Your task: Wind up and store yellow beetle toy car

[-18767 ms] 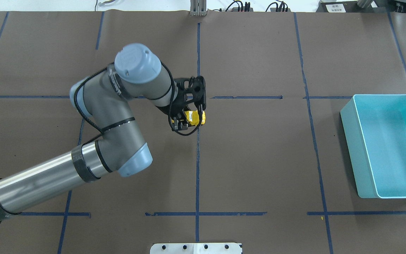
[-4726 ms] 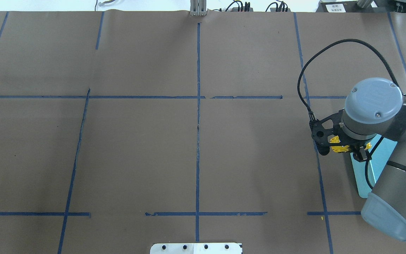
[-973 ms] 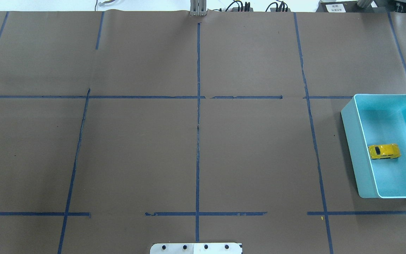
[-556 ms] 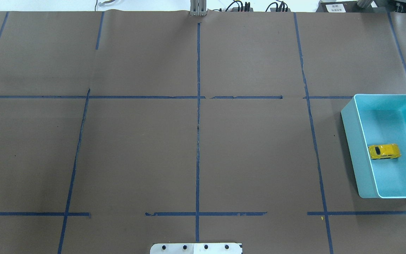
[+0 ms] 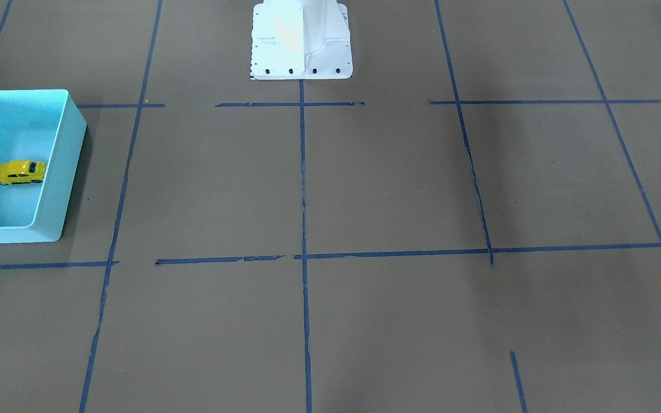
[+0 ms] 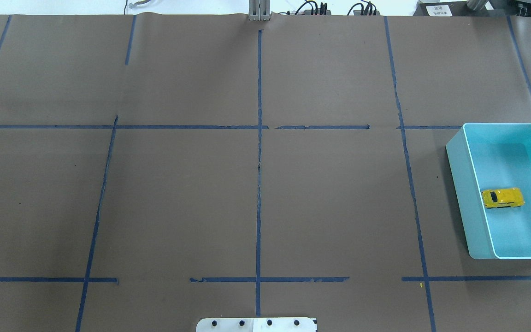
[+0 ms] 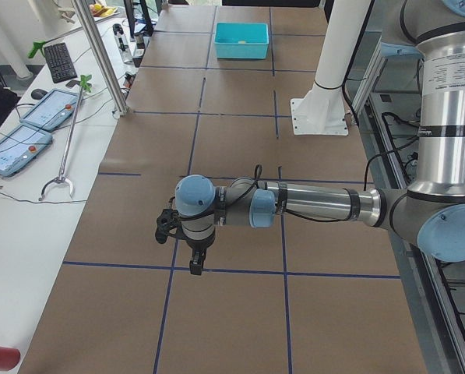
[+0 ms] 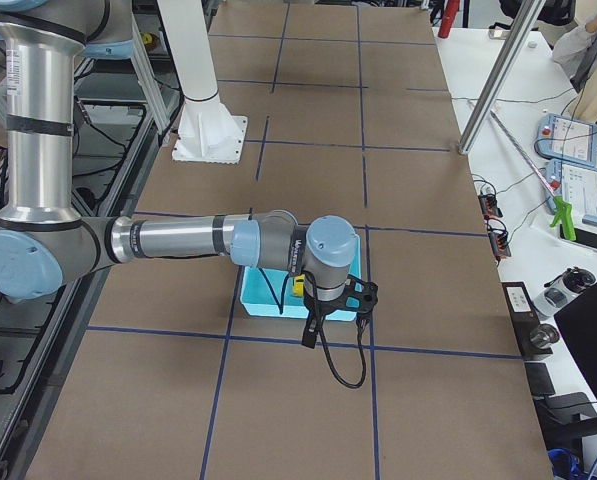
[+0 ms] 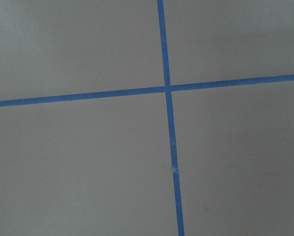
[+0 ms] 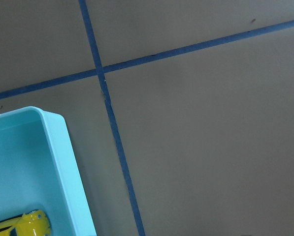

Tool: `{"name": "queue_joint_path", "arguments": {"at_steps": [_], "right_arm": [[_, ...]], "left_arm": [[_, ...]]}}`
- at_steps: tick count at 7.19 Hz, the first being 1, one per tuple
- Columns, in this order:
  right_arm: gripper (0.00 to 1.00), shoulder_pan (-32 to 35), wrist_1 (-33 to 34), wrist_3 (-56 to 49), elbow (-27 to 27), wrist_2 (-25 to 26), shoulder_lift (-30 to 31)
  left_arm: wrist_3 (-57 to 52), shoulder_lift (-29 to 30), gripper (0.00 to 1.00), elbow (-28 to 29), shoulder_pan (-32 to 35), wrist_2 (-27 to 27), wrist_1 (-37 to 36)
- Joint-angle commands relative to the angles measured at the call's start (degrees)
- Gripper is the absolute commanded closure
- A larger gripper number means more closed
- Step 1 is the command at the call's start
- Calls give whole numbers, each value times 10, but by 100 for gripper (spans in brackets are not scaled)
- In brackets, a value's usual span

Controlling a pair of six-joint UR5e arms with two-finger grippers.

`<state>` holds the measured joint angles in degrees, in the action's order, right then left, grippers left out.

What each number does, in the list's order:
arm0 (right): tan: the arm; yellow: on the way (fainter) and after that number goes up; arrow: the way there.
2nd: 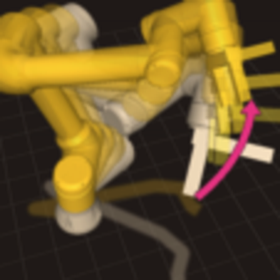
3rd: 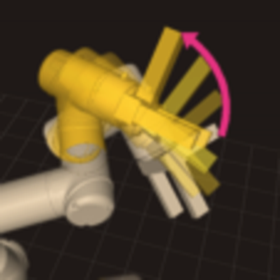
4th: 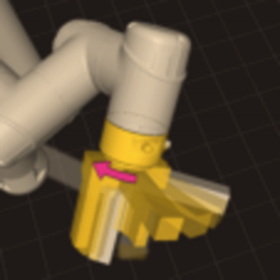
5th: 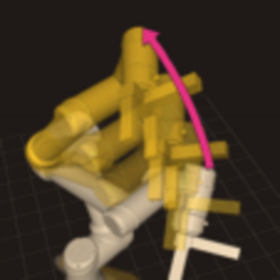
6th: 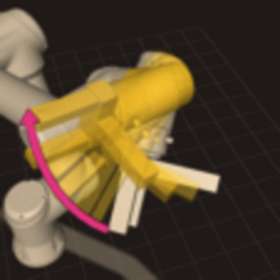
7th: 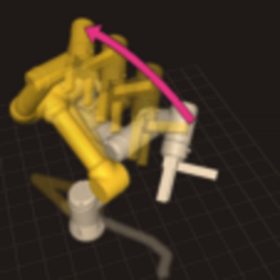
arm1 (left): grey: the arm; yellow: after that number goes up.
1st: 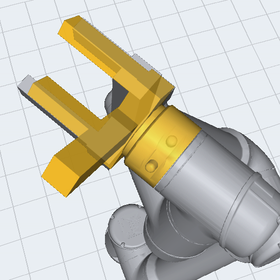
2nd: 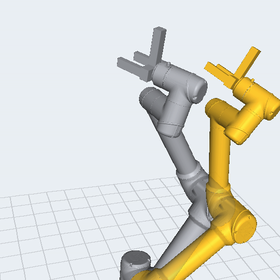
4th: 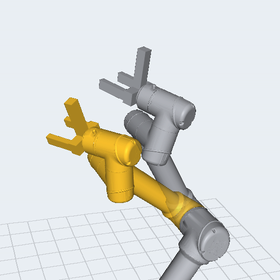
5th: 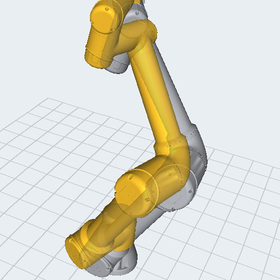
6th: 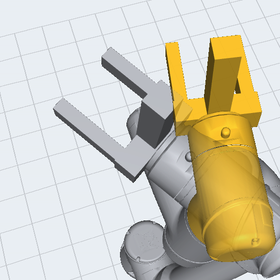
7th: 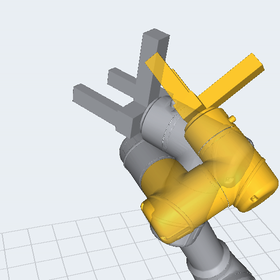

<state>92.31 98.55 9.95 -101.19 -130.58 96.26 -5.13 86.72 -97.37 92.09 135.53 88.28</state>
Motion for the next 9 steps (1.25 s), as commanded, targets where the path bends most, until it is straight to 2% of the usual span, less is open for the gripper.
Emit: {"name": "queue_joint_path", "arguments": {"at_steps": [1,9], "right_arm": [[0,-1,-22,-19,2,6,8],[0,-1,-18,-22,-1,2,17]], "left_arm": [[1,0,0,-1,-1,1,0],[7,1,0,3,-1,-4,2]]}}
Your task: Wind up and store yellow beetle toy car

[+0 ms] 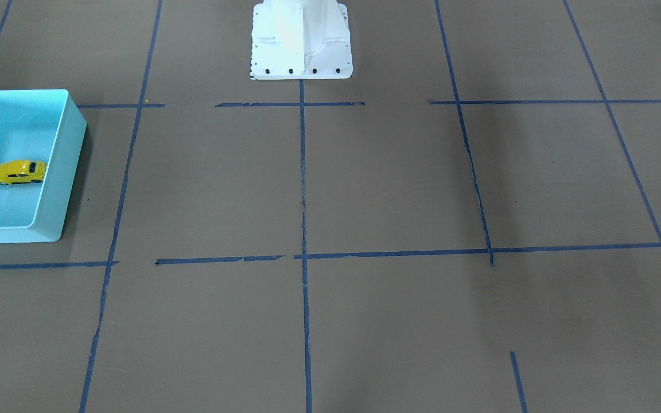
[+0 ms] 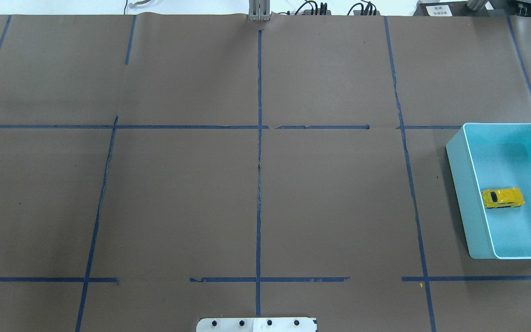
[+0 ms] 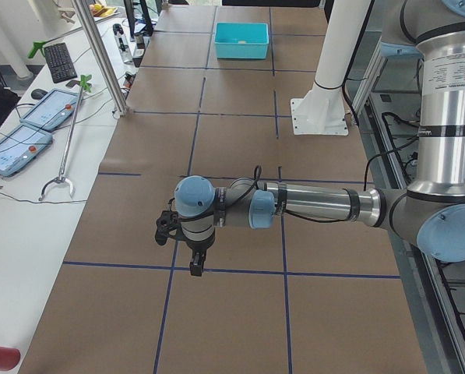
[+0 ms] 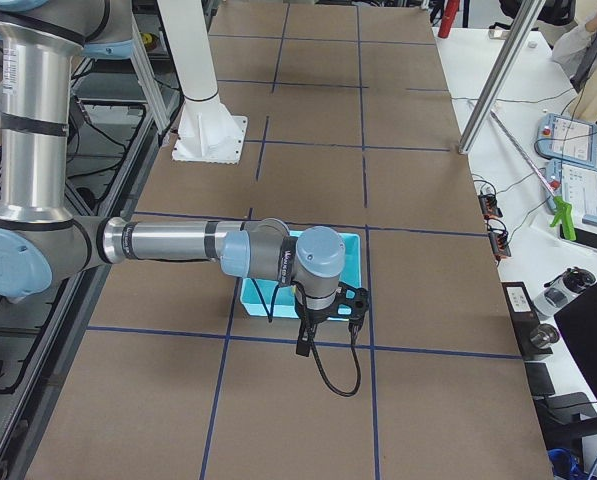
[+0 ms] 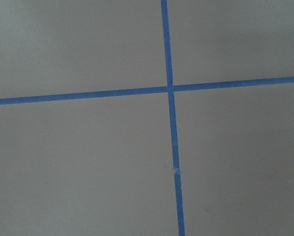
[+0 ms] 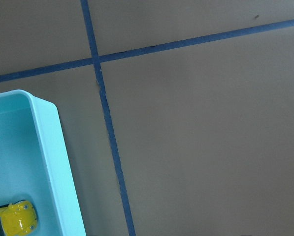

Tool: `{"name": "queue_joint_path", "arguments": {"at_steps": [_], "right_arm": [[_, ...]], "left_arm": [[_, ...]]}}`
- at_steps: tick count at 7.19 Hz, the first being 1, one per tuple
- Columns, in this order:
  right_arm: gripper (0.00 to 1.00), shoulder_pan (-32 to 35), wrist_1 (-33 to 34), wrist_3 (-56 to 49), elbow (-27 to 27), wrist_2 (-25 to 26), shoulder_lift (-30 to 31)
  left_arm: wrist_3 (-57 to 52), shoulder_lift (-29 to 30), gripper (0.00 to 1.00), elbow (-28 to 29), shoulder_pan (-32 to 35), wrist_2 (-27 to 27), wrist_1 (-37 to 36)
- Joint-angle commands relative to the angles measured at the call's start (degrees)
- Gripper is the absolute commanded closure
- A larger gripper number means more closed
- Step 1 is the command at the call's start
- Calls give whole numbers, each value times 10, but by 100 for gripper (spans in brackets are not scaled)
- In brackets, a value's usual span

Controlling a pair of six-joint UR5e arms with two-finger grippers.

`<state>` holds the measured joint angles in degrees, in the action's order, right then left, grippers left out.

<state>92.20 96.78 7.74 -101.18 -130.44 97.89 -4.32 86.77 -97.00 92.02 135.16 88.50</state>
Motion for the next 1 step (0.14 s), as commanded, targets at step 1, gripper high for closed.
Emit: {"name": "queue_joint_path", "arguments": {"at_steps": [1], "right_arm": [[0,0,0,0,-1,0,0]], "left_arm": [[-1,1,0,-1,0,-1,0]]}}
